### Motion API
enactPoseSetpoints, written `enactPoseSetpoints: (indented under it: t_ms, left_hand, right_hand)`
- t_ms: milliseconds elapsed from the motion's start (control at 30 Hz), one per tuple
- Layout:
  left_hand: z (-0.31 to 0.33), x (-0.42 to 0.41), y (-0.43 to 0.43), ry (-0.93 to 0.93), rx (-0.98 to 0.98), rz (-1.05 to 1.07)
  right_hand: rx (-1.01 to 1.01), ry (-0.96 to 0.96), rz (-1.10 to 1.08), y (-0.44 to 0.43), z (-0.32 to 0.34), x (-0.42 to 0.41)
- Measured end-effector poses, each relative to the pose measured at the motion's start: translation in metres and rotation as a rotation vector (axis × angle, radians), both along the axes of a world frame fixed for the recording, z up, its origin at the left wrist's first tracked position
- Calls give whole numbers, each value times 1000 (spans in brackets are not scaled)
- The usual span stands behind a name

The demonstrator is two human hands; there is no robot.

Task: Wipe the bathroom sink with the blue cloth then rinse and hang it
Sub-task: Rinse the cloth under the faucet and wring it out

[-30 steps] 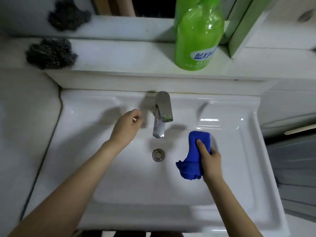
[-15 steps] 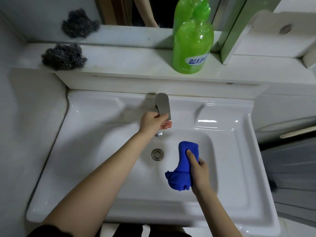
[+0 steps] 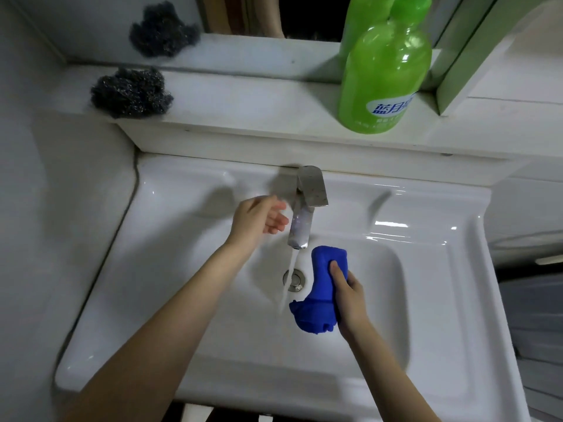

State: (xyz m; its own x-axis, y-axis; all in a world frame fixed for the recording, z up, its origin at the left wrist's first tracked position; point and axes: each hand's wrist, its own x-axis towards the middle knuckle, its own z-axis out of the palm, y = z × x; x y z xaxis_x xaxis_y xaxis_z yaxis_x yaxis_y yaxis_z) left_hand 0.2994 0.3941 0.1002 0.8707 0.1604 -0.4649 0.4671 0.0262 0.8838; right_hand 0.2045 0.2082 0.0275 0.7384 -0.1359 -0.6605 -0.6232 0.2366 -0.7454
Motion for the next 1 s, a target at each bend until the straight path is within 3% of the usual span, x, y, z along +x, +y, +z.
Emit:
enactPoseSetpoints:
  t_ms: [133,233,333,433,533,633,867,1000]
  left_hand:
    - [-67,-27,31,157,-4,233]
    - [-115,-45,30,363,-67,145]
    - [-129,-49,15,465,-415,0]
    - [-126,-46,-1,377,-640,-101]
    - [-133,-49,-2,343,-738,-81]
    - [-140,-53,2,356,-683,-75]
    - [-143,-58,12,200,-290,-188]
    - [-148,-60,-4,219,-176,-90]
  right_hand:
    - [20,-4,81,39,-33,22]
    - [21,12,114,65,-56,32]
    - [-56,48,113,88,-70,41]
    - [-309,76,156,96,-77,49]
    - [-660,-222,328,85,-73,51]
    - [-841,-319,429,66,-65,48]
    - [-667,-255,304,27,-58,44]
    - [-582,-257,189,34,-62,30]
